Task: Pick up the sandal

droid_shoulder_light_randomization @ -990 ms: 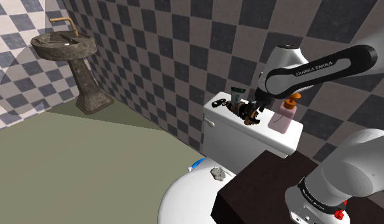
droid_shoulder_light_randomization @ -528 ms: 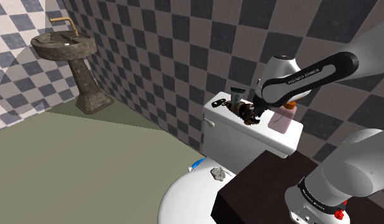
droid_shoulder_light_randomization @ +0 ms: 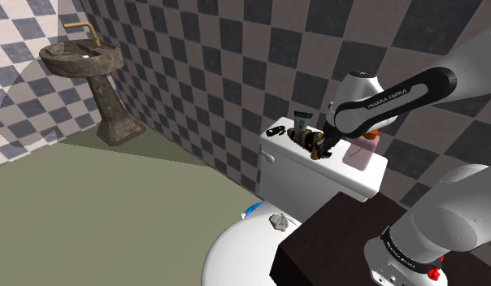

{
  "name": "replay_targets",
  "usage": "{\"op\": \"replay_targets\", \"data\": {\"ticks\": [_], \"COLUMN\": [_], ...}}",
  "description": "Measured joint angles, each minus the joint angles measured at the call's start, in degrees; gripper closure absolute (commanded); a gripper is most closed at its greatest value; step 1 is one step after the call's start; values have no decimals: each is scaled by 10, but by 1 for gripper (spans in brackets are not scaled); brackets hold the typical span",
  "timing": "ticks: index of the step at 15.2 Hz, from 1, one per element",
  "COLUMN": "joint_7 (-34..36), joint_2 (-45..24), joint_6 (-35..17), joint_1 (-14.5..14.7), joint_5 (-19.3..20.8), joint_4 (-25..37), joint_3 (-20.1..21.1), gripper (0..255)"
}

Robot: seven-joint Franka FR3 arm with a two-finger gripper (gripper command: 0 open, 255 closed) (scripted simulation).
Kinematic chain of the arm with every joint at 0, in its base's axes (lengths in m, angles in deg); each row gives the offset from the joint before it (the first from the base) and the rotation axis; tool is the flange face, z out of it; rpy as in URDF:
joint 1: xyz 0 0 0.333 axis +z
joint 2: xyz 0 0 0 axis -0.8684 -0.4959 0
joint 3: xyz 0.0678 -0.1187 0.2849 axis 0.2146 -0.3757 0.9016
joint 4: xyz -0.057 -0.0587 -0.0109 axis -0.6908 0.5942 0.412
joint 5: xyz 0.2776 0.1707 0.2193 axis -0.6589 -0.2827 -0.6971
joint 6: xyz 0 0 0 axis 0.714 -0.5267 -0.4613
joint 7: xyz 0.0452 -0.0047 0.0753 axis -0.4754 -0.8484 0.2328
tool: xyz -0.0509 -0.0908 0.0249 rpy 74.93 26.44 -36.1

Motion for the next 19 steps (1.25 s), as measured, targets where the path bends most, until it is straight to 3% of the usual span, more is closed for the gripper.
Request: {"op": "replay_targets", "data": {"ticks": [6, 19], "joint_7": [1, 5], "joint_2": [16, 99], "joint_6": [22, 152], "joint_1": [-1, -4], "joint_5": [1, 1], "joint_4": [6, 54], "joint_3": [2, 12], "gripper": [255, 255]}}
